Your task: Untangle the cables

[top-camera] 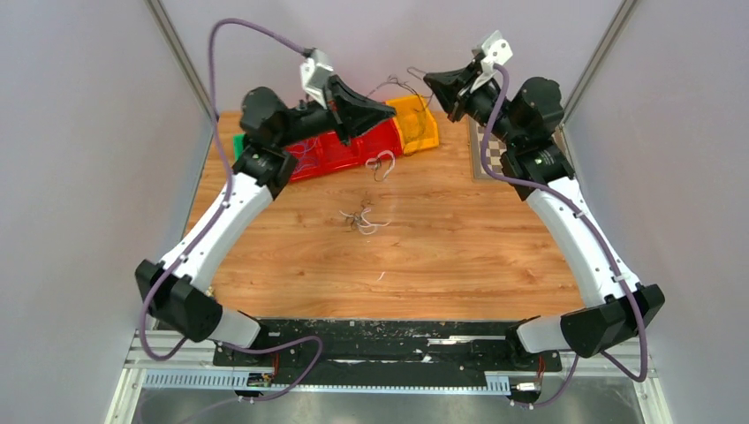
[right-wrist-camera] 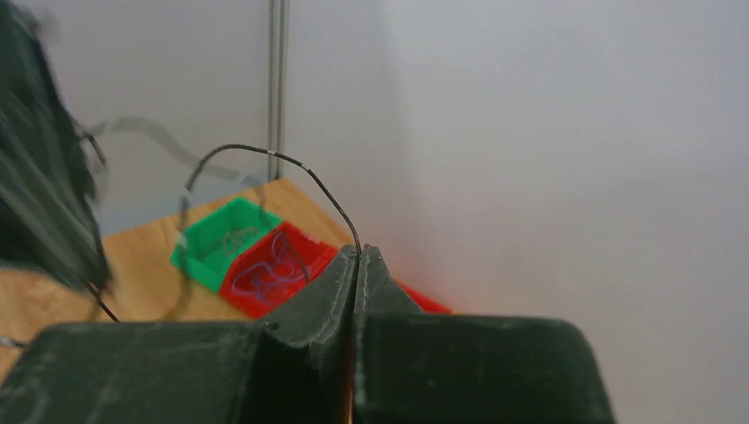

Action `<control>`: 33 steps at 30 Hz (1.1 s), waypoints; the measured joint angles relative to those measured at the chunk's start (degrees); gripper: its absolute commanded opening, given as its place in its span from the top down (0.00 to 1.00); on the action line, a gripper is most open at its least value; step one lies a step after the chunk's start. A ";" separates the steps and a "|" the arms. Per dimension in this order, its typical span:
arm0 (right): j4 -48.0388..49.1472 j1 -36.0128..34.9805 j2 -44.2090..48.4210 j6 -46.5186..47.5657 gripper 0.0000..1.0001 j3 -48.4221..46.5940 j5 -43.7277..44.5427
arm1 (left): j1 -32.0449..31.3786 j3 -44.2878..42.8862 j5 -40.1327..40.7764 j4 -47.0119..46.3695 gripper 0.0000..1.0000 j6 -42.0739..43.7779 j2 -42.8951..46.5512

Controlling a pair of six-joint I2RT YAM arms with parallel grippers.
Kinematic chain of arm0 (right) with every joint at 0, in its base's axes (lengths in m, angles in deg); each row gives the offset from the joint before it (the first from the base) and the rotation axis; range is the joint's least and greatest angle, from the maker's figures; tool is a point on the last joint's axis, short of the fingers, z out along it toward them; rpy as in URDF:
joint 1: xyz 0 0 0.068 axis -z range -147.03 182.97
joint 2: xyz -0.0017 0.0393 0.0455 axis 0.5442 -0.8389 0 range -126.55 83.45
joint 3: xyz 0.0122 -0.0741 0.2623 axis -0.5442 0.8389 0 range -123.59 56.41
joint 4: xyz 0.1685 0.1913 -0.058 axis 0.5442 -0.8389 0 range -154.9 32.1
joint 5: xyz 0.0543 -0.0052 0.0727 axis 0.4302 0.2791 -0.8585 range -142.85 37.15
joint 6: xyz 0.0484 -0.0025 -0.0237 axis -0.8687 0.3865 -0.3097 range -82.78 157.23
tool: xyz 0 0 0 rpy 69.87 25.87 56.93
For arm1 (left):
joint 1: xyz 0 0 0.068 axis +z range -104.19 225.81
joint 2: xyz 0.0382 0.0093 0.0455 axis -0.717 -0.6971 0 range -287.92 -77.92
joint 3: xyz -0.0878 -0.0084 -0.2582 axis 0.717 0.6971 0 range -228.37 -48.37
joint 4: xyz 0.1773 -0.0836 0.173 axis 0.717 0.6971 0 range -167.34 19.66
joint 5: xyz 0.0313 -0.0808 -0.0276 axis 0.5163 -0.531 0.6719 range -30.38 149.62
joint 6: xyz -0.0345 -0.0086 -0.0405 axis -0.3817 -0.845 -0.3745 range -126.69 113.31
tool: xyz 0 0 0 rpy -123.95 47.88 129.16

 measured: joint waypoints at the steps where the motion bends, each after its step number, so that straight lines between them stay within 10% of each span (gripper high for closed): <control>1: -0.20 0.11 0.28 -0.44 1.00 2.12 -0.83 | 0.02 -1.66 -0.15 -1.88 1.00 -1.55 1.51; 16: -3.76 0.15 0.13 -11.39 1.00 14.03 -19.17 | 4.39 10.36 -2.16 -0.44 1.00 -10.36 0.26; 24: -6.10 0.46 -0.94 -10.84 0.21 14.91 -22.95 | 7.10 10.34 -3.76 -5.70 1.00 -16.20 2.16; 33: -9.42 6.78 -1.60 -12.41 0.00 25.99 -21.81 | 8.44 10.05 2.12 -4.76 1.00 -18.58 2.21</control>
